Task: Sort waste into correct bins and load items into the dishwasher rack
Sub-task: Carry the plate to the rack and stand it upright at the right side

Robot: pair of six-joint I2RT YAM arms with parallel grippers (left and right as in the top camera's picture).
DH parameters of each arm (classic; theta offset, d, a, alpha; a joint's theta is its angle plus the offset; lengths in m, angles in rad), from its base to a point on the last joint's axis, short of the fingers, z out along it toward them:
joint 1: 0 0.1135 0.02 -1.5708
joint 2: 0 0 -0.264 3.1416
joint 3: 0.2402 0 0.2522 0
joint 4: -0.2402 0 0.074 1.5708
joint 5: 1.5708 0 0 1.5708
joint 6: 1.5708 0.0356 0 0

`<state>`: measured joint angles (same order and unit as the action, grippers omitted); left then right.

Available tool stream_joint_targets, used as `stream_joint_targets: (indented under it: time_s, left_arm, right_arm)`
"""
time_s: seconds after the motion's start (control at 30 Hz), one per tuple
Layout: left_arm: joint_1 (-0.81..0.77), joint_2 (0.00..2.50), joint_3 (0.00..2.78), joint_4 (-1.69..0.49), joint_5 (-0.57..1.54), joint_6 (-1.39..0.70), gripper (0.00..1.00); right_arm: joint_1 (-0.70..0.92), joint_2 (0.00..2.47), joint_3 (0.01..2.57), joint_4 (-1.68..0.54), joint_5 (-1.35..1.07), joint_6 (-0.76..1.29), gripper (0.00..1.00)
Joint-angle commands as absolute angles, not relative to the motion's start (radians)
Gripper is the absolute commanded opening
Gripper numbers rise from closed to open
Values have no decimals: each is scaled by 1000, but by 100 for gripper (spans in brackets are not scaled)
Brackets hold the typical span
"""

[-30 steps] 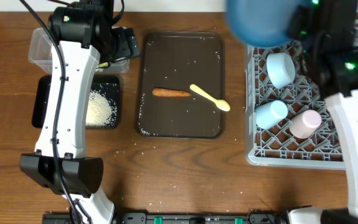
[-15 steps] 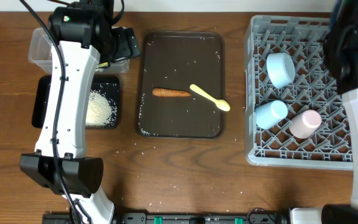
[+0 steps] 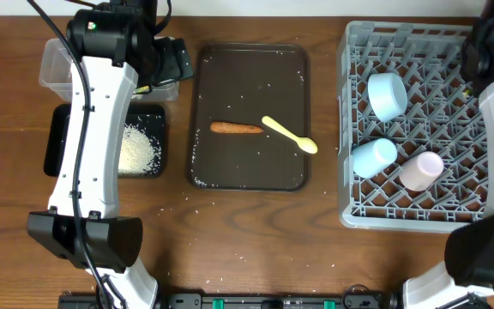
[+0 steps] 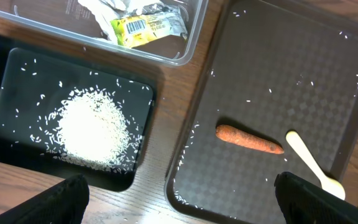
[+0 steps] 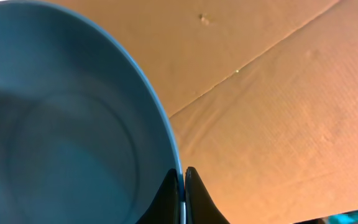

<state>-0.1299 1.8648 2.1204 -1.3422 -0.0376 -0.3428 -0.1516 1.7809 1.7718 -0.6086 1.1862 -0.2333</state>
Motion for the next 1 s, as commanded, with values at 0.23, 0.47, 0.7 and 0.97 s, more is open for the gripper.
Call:
stream_joint_targets:
  time_s: [0.23,0.47,0.7,0.97]
  left_arm:
    - [-128,1872,2127,-1346,-57,-345,98]
    - [-128,1872,2127,-1346,-57,-345,98]
    - [-128,1872,2127,-1346,-58,-345,98]
    - [-128,1872,2127,-1346,-57,-345,98]
  right_arm:
    - [-236,1884,1778,-594,1090,-357,1]
    - [-253,1937,1778,-598,977,-383,1]
    - [-241,1950,1778,-601,868,-383,1]
    - [-237,1950,1778,-640,728,-411,1]
